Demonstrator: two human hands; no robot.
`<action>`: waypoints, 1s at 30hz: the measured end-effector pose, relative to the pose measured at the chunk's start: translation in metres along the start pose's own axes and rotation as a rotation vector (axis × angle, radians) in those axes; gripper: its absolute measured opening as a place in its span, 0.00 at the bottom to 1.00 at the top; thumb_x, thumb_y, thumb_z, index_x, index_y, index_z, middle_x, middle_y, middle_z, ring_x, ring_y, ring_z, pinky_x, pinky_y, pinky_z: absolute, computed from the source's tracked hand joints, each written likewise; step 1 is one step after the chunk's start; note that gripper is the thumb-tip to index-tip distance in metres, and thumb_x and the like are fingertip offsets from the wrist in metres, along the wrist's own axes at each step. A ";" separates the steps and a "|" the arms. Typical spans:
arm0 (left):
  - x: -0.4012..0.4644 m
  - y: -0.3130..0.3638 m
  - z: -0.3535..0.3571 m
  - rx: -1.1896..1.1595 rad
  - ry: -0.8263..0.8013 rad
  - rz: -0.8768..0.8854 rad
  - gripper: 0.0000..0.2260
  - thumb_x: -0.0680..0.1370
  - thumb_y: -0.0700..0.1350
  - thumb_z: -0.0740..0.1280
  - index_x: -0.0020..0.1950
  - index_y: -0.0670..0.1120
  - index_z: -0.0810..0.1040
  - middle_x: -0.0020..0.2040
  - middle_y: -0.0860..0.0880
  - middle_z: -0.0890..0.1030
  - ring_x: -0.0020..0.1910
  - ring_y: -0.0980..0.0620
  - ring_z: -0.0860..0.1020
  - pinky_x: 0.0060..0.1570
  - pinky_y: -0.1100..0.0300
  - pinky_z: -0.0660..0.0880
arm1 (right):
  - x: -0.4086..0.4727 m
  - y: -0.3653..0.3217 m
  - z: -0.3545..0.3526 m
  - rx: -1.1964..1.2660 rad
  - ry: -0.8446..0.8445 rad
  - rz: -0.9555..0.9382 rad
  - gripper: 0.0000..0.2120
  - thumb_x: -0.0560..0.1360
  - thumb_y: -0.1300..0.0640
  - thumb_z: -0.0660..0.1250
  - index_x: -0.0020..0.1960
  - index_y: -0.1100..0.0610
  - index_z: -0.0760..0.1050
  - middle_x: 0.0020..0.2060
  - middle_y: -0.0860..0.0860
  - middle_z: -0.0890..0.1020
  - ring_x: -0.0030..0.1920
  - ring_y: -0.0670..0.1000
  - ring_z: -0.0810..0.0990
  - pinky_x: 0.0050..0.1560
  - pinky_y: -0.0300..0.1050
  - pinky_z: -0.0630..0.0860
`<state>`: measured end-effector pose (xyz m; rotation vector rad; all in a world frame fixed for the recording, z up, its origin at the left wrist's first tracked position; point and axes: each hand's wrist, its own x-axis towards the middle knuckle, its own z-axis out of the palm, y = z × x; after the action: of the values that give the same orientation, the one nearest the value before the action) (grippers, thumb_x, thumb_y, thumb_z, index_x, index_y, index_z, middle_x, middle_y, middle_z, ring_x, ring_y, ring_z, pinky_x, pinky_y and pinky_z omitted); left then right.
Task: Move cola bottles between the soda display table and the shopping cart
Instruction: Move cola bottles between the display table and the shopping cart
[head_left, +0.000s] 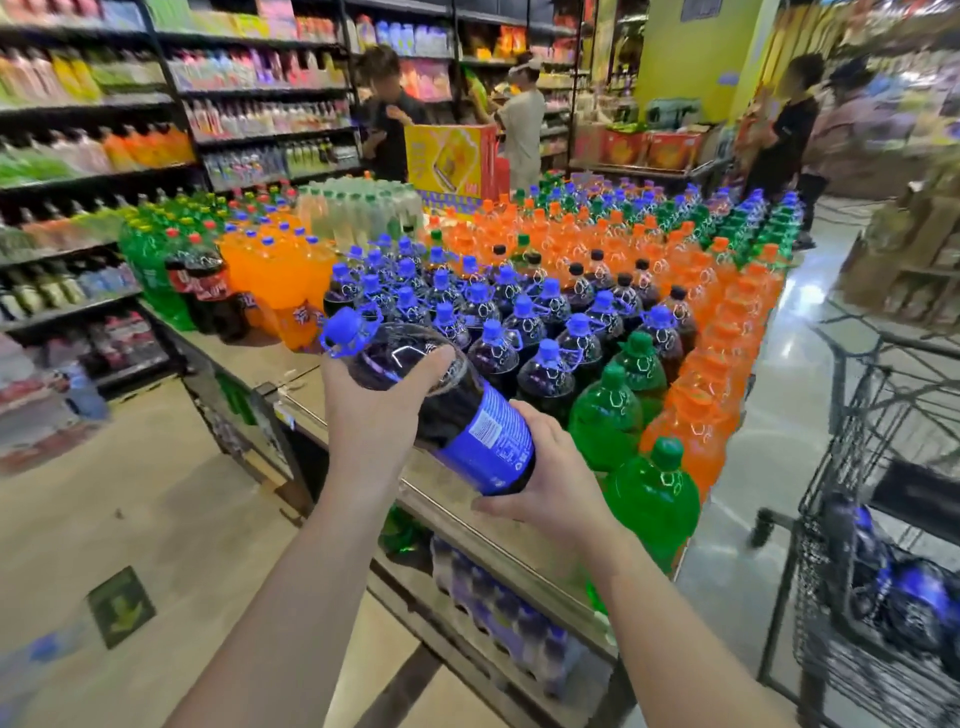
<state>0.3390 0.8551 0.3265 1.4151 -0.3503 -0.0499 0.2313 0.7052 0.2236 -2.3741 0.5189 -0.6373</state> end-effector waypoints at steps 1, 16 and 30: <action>0.012 -0.007 0.006 0.003 0.001 -0.006 0.33 0.69 0.47 0.84 0.71 0.51 0.73 0.60 0.57 0.83 0.54 0.65 0.83 0.52 0.68 0.81 | 0.012 0.007 0.004 0.000 0.000 0.004 0.60 0.54 0.38 0.83 0.80 0.47 0.60 0.74 0.44 0.68 0.72 0.51 0.69 0.74 0.52 0.67; 0.084 -0.105 0.063 0.221 -0.208 0.012 0.29 0.63 0.45 0.87 0.57 0.55 0.76 0.53 0.59 0.82 0.49 0.72 0.80 0.54 0.67 0.76 | 0.059 0.074 0.094 0.093 0.125 0.389 0.58 0.54 0.44 0.87 0.78 0.49 0.63 0.70 0.48 0.70 0.70 0.52 0.72 0.70 0.54 0.72; 0.105 -0.152 0.056 0.351 -0.464 0.061 0.36 0.60 0.47 0.88 0.60 0.52 0.70 0.59 0.48 0.73 0.64 0.44 0.73 0.69 0.47 0.73 | 0.061 0.073 0.171 0.175 0.304 0.711 0.50 0.57 0.52 0.88 0.74 0.50 0.68 0.66 0.49 0.74 0.64 0.53 0.76 0.64 0.53 0.75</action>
<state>0.4491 0.7512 0.2073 1.7351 -0.8163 -0.2808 0.3606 0.6993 0.0769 -1.7549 1.2994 -0.6653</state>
